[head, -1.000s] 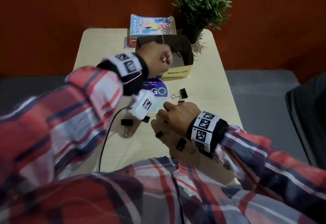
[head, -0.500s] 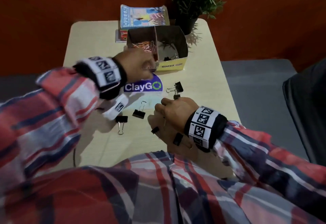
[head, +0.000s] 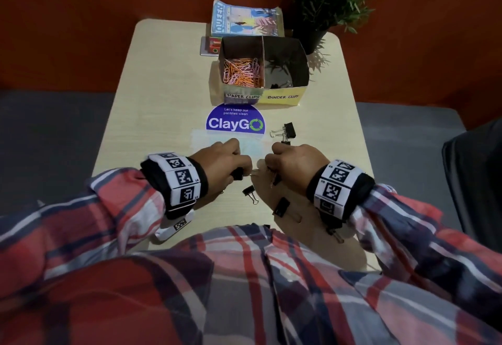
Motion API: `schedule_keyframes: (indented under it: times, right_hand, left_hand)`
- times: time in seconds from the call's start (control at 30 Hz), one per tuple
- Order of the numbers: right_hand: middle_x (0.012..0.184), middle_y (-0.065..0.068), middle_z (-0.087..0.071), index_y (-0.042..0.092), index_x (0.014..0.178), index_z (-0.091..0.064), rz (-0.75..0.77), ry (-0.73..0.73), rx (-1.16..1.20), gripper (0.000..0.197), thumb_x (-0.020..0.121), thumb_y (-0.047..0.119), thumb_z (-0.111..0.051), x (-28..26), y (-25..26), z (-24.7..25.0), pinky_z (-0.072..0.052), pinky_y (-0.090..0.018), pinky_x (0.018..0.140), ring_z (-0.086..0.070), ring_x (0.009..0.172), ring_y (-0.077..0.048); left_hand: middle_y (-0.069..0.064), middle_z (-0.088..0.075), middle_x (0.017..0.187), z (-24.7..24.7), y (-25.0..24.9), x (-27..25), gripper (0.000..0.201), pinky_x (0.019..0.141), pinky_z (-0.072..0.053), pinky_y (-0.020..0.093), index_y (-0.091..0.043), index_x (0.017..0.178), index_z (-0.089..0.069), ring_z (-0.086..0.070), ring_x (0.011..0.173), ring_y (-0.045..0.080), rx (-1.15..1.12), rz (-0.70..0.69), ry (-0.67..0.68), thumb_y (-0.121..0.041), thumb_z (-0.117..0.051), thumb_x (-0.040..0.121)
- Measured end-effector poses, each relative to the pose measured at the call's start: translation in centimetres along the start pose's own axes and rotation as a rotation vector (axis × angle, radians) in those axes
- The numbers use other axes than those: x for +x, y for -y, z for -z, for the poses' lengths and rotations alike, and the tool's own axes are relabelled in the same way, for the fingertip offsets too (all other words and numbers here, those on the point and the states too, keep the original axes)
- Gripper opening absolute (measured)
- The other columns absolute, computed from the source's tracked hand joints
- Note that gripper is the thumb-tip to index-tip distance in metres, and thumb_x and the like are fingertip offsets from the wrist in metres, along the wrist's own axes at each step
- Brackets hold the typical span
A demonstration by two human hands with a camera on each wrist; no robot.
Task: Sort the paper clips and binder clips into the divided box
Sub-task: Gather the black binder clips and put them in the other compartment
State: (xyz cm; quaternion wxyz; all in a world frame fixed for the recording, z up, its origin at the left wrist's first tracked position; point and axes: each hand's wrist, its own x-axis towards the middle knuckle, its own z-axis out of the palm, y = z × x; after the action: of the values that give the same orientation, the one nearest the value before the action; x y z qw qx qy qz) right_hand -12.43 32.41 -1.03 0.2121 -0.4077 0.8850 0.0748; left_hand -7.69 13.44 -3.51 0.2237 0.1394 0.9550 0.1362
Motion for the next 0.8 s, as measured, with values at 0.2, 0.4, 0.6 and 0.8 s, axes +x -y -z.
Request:
schedule_keyframes:
  times: [0.2, 0.4, 0.6, 0.8]
  right_hand:
    - [0.096, -0.007, -0.067, 0.011, 0.087, -0.072, -0.201, -0.46, 0.384, 0.013, 0.082, 0.003, -0.063, 0.8, -4.4, 4.0, -0.047, -0.032, 0.079, -0.062, 0.089, -0.027]
    - [0.108, -0.011, -0.068, 0.014, 0.094, -0.073, -0.295, -0.594, 0.277, 0.024, 0.08, 0.004, -0.056, 7.1, -9.3, 10.0, -0.046, -0.031, 0.086, -0.061, 0.101, -0.032]
    - [0.117, -0.01, -0.064, 0.024, 0.103, -0.071, -0.367, -0.347, 0.253, 0.028, 0.084, 0.011, -0.056, 10.2, -10.4, 9.0, -0.05, -0.032, 0.09, -0.061, 0.104, -0.032]
    - [0.132, -0.014, -0.049, 0.017, 0.132, -0.055, -0.326, -0.423, 0.373, 0.051, 0.084, 0.028, -0.067, -0.1, -8.5, 5.1, -0.042, -0.032, 0.09, -0.055, 0.113, -0.031]
  left_hand:
    - [0.0, -0.048, 0.106, -0.3, -1.2, 0.5, 0.029, 0.07, -0.039, 0.03, -0.027, 0.106, -0.06, -0.048, 0.094, 0.023, 0.013, -0.021, -0.011, -0.008, -0.056, 0.084]
    - [-0.004, -0.044, 0.095, -0.6, -1.7, 0.6, 0.026, 0.068, -0.042, 0.032, -0.029, 0.094, -0.054, -0.045, 0.086, 0.02, -0.019, -0.007, -0.004, -0.007, -0.055, 0.081]
    - [-0.004, -0.046, 0.094, -0.2, -1.5, 0.6, 0.023, 0.068, -0.042, 0.031, -0.03, 0.088, -0.051, -0.046, 0.083, 0.02, -0.036, 0.019, -0.012, -0.009, -0.055, 0.081]
    - [-0.005, -0.048, 0.097, 2.8, -0.4, 1.0, 0.019, 0.072, -0.041, 0.029, -0.029, 0.09, -0.055, -0.051, 0.089, 0.018, -0.171, 0.109, -0.02, -0.013, -0.062, 0.082]
